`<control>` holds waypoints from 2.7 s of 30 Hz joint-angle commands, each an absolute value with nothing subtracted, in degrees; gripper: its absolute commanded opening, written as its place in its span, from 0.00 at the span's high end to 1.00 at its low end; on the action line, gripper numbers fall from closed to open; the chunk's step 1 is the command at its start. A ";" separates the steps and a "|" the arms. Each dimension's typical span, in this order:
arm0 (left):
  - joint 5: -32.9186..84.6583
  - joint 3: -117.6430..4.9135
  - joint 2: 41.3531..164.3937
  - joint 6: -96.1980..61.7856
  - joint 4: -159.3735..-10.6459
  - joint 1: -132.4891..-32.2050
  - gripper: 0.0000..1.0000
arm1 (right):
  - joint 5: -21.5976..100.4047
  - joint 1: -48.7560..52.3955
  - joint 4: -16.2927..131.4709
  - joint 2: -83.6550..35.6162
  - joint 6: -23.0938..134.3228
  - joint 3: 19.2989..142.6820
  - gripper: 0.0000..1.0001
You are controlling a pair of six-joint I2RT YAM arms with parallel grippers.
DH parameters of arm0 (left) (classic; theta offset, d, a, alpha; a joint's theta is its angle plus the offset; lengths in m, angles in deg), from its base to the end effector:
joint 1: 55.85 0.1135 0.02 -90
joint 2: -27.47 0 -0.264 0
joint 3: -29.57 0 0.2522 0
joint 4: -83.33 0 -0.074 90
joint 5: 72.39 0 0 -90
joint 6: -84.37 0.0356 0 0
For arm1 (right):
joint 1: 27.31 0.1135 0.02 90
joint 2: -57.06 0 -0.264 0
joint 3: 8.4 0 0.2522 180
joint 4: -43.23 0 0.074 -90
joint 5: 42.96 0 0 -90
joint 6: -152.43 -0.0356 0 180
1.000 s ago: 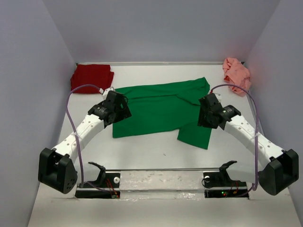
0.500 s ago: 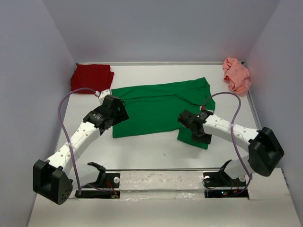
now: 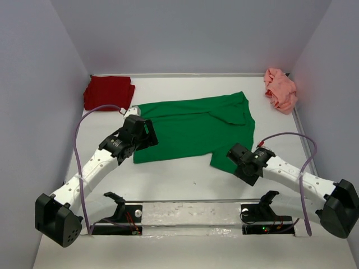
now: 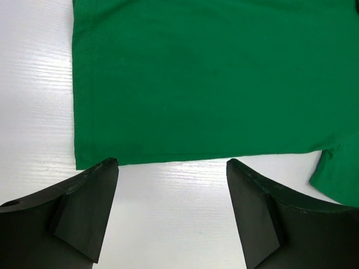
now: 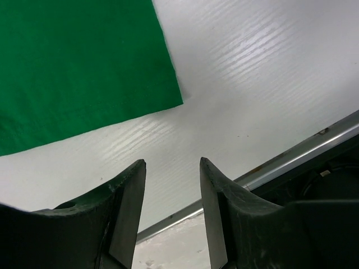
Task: Fold and stack the t-shirts
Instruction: Fold the tshirt
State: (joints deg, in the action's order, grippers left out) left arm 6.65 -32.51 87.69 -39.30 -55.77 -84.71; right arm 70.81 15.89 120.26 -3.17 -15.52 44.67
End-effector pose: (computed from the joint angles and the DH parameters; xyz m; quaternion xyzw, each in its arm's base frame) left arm 0.2008 -0.1029 0.2822 -0.0788 0.8961 -0.1486 0.4108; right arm 0.1191 0.0922 0.2052 0.3018 0.9296 -0.0579 0.2035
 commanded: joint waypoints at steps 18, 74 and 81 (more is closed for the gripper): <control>8.47 -31.57 86.79 -37.44 -58.47 -85.99 0.13 | 76.84 10.05 113.42 -4.29 -17.38 41.66 0.60; 10.49 -32.36 84.95 -37.09 -57.07 -88.45 0.13 | 73.50 7.50 110.78 -18.88 -19.40 44.64 1.00; 9.88 -32.10 85.74 -37.27 -57.51 -88.46 0.12 | 76.48 7.50 111.31 -20.98 -17.30 47.35 1.00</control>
